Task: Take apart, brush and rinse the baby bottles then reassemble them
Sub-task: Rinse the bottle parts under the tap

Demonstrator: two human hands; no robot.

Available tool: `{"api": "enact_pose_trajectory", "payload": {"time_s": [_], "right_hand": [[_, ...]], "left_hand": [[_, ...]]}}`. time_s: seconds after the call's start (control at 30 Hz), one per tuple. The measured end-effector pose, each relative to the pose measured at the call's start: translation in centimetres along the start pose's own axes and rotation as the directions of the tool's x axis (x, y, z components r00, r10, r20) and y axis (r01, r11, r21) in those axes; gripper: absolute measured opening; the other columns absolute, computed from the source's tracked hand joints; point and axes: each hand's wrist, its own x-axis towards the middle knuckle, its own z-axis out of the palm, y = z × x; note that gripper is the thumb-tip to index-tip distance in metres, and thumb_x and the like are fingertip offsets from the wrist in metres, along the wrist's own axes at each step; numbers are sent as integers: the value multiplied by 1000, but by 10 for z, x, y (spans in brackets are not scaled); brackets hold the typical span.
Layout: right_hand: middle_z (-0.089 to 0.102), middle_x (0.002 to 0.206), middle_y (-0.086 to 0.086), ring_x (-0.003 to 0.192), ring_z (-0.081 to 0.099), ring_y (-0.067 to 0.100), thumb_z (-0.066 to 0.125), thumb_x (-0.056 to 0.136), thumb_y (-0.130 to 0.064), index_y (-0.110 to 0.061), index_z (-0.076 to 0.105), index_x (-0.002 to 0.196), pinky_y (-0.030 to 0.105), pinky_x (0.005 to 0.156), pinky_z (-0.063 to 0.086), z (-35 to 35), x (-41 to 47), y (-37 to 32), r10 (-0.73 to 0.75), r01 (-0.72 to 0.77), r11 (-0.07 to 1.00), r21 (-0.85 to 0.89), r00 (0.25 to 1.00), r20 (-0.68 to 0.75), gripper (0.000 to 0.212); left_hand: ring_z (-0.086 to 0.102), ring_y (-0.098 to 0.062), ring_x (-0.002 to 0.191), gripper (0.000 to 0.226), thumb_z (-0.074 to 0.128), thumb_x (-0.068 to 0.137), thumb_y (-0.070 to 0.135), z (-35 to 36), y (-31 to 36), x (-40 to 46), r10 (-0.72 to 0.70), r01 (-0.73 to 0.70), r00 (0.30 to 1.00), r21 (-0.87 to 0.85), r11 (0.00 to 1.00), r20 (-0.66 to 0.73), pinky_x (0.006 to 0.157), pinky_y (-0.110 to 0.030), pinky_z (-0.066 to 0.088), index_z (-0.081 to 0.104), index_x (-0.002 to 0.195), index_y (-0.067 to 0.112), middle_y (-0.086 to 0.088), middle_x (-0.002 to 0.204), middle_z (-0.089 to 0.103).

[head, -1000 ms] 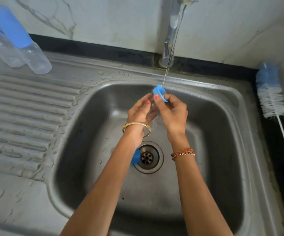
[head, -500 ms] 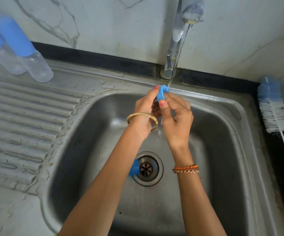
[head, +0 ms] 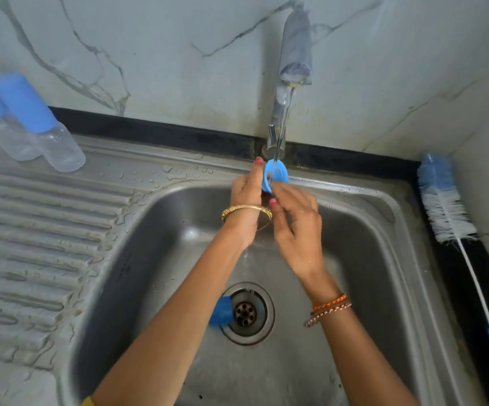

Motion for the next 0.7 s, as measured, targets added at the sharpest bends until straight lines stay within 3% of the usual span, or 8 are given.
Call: {"api": "enact_pose_trajectory", "payload": {"time_s": [0.07, 0.17, 0.27, 0.33, 0.4, 0.53, 0.63, 0.7], "right_hand": [[63, 99, -12, 94, 49, -8, 47, 87, -27, -10, 70, 102, 6, 87, 33, -3, -4, -5, 162, -160, 975, 152, 987, 3, 31], [65, 86, 11, 85, 56, 16, 46, 95, -20, -6, 68, 91, 22, 79, 44, -12, -7, -9, 542, -553, 661, 506, 819, 188, 26], [63, 83, 9, 80, 56, 19, 38, 98, -19, -10, 64, 89, 28, 73, 44, -18, 0, -14, 677, -733, 330, 595, 623, 392, 29], [63, 79, 5, 75, 57, 14, 39, 99, -18, -11, 64, 86, 26, 71, 45, -17, 9, -22, 647, -745, 336, 576, 627, 434, 29], [63, 77, 4, 74, 56, 13, 39, 99, -17, -11, 64, 85, 25, 70, 46, -12, 18, -31, 624, -734, 456, 504, 667, 406, 29], [50, 62, 1, 66, 46, 19, 42, 98, -20, -15, 51, 66, 29, 61, 32, -2, 31, -42, 400, -415, 910, 15, 884, 241, 34], [61, 71, 14, 76, 52, 29, 43, 96, -28, -7, 60, 71, 29, 64, 31, -2, 34, -38, 190, -164, 962, -220, 976, 103, 36], [63, 71, 12, 76, 52, 27, 39, 92, -33, -6, 60, 69, 30, 66, 35, -3, 32, -36, 68, -57, 963, -263, 997, 32, 41]], "left_hand": [[55, -8, 67, 36, 41, 97, 33, -7, -9, -3, 225, -265, 961, 298, 917, 161, 68, -23, 44, 62, 80, 9, 1, 70, 63], [51, -22, 98, 50, 32, 92, 32, -25, -33, -8, 445, -701, 713, 534, 473, 542, 88, -23, 37, 58, 117, -2, -17, 108, 58], [48, -29, 97, 50, 31, 87, 20, -38, -38, -4, 519, -794, 591, 561, 236, 617, 89, -18, 31, 53, 124, -4, -25, 113, 56], [46, -21, 99, 46, 34, 87, 12, -43, -36, -1, 593, -816, 526, 557, 151, 610, 92, -16, 28, 52, 125, -6, -26, 114, 57], [47, -13, 105, 42, 37, 89, 7, -43, -34, -1, 642, -799, 560, 547, 250, 524, 97, -11, 29, 49, 128, -4, -24, 118, 57], [62, 3, 94, 37, 43, 94, 7, -30, -21, -12, 383, -409, 900, 96, 908, 209, 85, -12, 47, 40, 128, 20, 0, 109, 66], [67, -5, 80, 28, 37, 96, 9, -25, -13, -7, 147, -77, 957, -268, 960, 250, 70, -16, 52, 57, 116, 11, 5, 86, 72], [65, -10, 80, 28, 33, 98, 11, -19, -5, -5, 102, 4, 941, -312, 950, 323, 71, -18, 53, 59, 107, 11, -1, 89, 70]]}}
